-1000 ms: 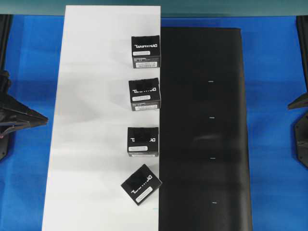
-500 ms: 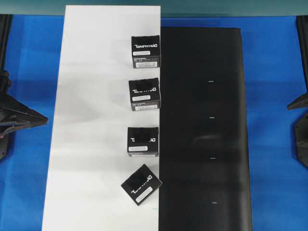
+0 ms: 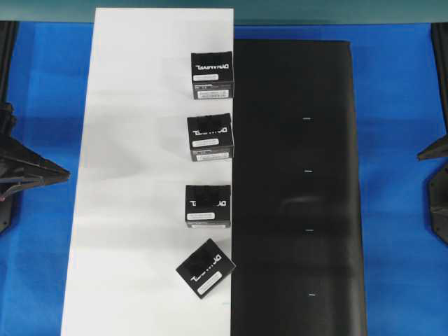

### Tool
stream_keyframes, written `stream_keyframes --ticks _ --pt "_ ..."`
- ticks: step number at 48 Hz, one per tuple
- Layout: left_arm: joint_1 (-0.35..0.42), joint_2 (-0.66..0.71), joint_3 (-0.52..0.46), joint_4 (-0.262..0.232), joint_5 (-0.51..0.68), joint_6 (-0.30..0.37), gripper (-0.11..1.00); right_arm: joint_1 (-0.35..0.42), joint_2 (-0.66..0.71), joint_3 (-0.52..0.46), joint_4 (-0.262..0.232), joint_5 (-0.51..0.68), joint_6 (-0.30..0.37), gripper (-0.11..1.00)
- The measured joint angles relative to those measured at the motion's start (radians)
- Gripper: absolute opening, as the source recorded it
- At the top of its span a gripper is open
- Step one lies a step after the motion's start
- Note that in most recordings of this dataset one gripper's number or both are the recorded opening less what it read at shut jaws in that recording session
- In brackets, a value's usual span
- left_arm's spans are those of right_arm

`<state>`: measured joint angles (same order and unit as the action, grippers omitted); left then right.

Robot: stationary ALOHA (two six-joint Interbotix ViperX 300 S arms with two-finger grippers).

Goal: Place the box from the black base onto the white base.

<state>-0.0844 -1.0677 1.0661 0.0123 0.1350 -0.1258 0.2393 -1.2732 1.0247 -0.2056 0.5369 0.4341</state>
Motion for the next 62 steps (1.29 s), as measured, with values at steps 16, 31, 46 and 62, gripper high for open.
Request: stream_keyframes --ticks 16,31,46,62 --pt "0.000 -0.028 0.000 0.000 -0.002 0.000 -0.02 0.000 -0.044 0.051 0.002 0.012 -0.002 0.99" --pt "0.000 -0.035 0.000 0.000 -0.002 0.000 -0.02 0.000 -0.044 0.052 0.000 0.006 -0.002 0.99" --pt "0.000 -0.035 0.002 0.000 -0.002 0.000 -0.02 0.000 -0.046 0.054 0.000 0.006 -0.002 0.99" --pt "0.000 -0.035 0.000 0.000 0.000 0.000 -0.02 0.000 -0.046 0.063 0.002 0.006 -0.003 0.99"
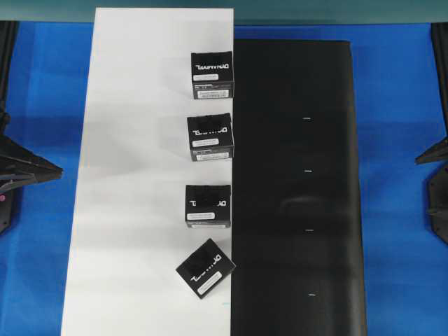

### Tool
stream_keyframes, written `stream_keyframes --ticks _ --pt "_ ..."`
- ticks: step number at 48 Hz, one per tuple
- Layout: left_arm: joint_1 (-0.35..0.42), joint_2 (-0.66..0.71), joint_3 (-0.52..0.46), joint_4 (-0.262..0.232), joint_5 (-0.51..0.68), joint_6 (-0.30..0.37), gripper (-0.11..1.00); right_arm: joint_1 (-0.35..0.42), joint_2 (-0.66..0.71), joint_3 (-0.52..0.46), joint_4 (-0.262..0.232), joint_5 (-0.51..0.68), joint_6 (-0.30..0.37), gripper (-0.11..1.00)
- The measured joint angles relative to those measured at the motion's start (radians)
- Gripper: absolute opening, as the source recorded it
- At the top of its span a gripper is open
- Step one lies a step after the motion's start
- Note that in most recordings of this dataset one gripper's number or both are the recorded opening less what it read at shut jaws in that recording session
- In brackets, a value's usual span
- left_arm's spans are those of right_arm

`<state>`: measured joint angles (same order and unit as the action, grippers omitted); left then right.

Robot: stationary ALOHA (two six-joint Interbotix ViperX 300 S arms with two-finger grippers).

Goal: Place the box from the black base onto the white base.

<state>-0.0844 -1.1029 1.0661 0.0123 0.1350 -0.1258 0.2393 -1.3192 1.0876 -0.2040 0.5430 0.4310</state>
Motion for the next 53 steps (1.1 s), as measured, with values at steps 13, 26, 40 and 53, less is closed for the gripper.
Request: stream_keyframes --ticks 13,26,40,53 --pt "0.000 -0.003 0.003 0.000 0.000 0.000 -0.02 0.000 -0.002 0.009 0.000 -0.008 0.002 0.99" --pt "0.000 0.000 0.012 0.000 0.000 0.002 -0.02 0.000 -0.002 0.025 -0.002 -0.075 -0.003 0.99" --pt "0.000 0.009 0.037 0.002 -0.002 0.021 -0.02 0.000 -0.003 0.038 0.000 -0.086 -0.002 0.99" --pt "0.000 0.017 0.040 0.003 -0.005 0.028 -0.02 -0.002 -0.003 0.046 -0.002 -0.087 0.003 0.99"
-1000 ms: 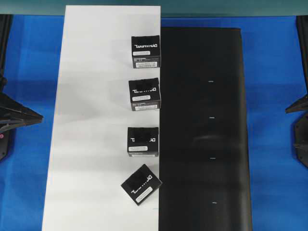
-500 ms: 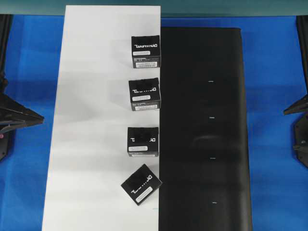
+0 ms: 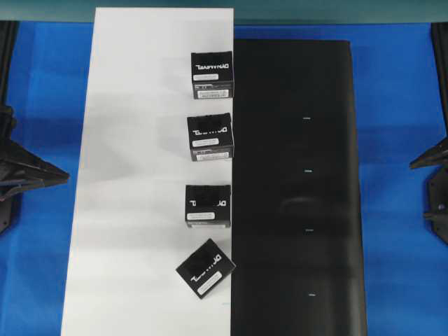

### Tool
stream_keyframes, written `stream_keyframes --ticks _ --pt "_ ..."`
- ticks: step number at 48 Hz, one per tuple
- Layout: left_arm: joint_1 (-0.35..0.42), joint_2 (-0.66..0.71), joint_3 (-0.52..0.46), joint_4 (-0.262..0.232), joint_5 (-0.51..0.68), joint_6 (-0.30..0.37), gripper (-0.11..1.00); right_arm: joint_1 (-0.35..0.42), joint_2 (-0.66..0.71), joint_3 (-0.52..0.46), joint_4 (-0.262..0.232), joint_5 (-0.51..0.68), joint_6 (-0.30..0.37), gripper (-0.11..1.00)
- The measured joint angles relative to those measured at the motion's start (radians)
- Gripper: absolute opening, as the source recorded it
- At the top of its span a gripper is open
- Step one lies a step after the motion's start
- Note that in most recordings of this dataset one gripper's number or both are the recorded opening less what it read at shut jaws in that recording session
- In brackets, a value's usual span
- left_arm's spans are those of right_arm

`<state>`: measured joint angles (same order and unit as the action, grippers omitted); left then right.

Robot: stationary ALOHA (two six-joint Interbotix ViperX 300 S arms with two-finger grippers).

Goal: Place the box from the black base onto the white base.

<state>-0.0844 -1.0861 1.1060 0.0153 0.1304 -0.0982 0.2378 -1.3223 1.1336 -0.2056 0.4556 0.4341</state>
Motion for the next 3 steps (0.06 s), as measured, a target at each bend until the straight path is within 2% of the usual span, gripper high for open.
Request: stream_keyframes --ticks 3 --pt "0.000 0.000 0.005 0.002 0.002 0.003 -0.02 -0.006 0.002 0.003 0.000 0.002 0.002 0.99"
